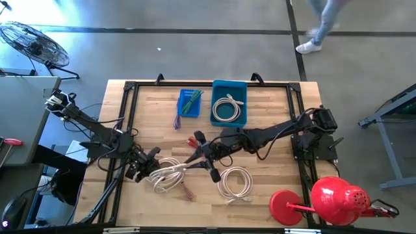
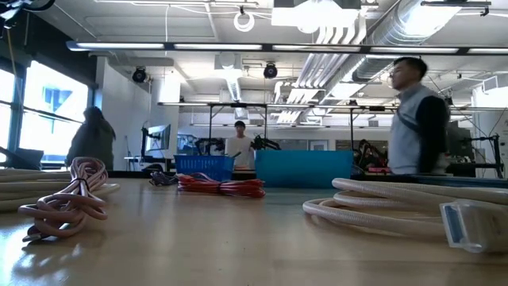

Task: Pick & Place USB Port
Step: Put the white HDMI cable into the dark blue bin

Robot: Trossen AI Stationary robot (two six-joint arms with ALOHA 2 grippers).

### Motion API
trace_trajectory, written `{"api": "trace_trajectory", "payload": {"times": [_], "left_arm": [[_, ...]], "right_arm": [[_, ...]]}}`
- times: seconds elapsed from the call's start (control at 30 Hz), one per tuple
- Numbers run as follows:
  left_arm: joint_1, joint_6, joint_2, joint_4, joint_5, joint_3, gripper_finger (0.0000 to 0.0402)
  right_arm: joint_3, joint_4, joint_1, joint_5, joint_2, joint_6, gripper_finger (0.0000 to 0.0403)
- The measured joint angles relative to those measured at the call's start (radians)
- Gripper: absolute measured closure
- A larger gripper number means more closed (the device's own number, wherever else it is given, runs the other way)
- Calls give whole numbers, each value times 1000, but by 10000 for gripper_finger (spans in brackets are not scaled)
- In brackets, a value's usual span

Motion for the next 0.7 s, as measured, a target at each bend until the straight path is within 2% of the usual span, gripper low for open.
{"api": "trace_trajectory", "payload": {"times": [0.13,0.33,0.43,0.53,0.7], "left_arm": [[52,-3,1,4,53,0,394],[137,-36,55,27,141,0,394],[153,-37,87,27,107,0,387],[158,-40,99,22,58,0,358],[158,-66,99,24,46,2,312]], "right_arm": [[0,1,-7,-1,0,-27,388],[0,-12,-17,38,0,-27,396],[0,-26,-17,43,0,-32,397],[0,-37,-19,58,-1,-31,398],[0,-54,-17,66,-1,-32,399]]}}
